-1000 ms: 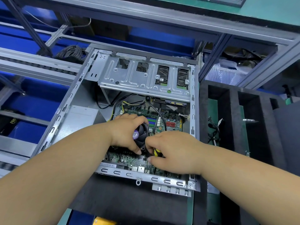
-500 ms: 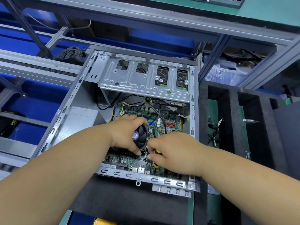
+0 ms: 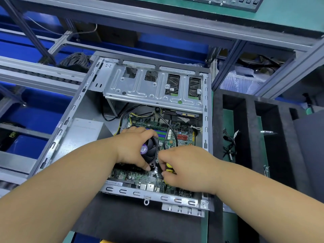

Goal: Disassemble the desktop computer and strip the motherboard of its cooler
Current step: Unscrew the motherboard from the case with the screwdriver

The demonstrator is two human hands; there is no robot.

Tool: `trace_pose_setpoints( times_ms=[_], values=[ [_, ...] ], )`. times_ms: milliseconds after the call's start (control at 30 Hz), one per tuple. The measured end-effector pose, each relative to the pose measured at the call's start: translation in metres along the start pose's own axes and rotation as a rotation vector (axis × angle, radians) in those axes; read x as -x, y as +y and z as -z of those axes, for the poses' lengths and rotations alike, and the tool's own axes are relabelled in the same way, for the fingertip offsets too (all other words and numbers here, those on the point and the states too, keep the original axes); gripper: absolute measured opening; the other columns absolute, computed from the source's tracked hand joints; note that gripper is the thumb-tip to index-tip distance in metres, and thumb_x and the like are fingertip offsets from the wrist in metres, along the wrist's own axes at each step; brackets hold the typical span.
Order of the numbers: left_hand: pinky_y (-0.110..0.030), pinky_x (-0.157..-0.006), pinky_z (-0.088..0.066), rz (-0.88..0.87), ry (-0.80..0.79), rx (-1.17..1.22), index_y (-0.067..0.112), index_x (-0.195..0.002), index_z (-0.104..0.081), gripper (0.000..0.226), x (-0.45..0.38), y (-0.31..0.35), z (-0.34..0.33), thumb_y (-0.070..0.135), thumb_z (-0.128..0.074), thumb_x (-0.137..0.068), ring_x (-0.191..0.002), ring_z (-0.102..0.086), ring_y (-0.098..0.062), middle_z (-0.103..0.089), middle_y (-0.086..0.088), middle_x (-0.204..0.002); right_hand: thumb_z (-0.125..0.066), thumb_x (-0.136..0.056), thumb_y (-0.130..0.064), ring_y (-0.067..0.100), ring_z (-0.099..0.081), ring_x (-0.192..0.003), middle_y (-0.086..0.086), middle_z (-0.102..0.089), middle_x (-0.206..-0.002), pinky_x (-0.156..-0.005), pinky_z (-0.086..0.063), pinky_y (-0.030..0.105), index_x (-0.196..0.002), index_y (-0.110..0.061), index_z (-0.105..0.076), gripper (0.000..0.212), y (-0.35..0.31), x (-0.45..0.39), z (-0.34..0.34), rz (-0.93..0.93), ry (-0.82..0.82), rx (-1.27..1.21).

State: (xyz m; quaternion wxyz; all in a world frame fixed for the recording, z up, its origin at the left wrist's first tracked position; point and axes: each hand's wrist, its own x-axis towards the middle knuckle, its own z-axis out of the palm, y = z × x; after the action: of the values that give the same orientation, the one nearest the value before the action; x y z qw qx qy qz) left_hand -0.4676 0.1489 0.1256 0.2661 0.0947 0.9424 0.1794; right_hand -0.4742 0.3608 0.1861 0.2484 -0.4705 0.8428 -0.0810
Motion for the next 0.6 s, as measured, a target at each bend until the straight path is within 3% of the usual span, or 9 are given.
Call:
trace_pose_setpoints(
  times_ms=[133,367,600],
  values=[
    [-0.037,-0.105,-0.031,0.000,-0.001,0.005,0.043,-0.131,-0.033,0.095,0.0001,0.0000,0.0002,0.059,-0.084,-0.053,-0.118,-0.036,-0.015,-0.044,0.011,-0.122,-0.055,-0.083,-0.039,0.015,-0.049,-0.081,-0.010,-0.053,-0.091,-0.069,-0.044,0.032,-0.094,-0.029,-0.054,0.015,-0.0004,0.0031,0.0028,0.002,-0.014,-0.051],
    [-0.038,-0.105,-0.032,0.005,-0.008,0.007,0.044,-0.129,-0.033,0.095,-0.0005,-0.0010,-0.0002,0.060,-0.084,-0.051,-0.119,-0.036,-0.015,-0.043,0.012,-0.123,-0.054,-0.085,-0.036,0.016,-0.048,-0.078,-0.009,-0.050,-0.085,-0.068,-0.043,0.032,-0.092,-0.026,-0.054,0.012,0.0001,0.0029,0.0043,-0.016,0.031,-0.073],
    [-0.037,-0.106,-0.032,0.003,-0.013,0.008,0.044,-0.131,-0.032,0.096,-0.0006,-0.0011,0.0004,0.060,-0.084,-0.051,-0.118,-0.036,-0.015,-0.042,0.013,-0.122,-0.051,-0.088,-0.037,0.019,-0.050,-0.084,-0.006,-0.054,-0.094,-0.071,-0.046,0.034,-0.098,-0.025,-0.053,0.016,-0.0010,0.0016,0.0027,-0.002,-0.019,-0.024]
  ],
)
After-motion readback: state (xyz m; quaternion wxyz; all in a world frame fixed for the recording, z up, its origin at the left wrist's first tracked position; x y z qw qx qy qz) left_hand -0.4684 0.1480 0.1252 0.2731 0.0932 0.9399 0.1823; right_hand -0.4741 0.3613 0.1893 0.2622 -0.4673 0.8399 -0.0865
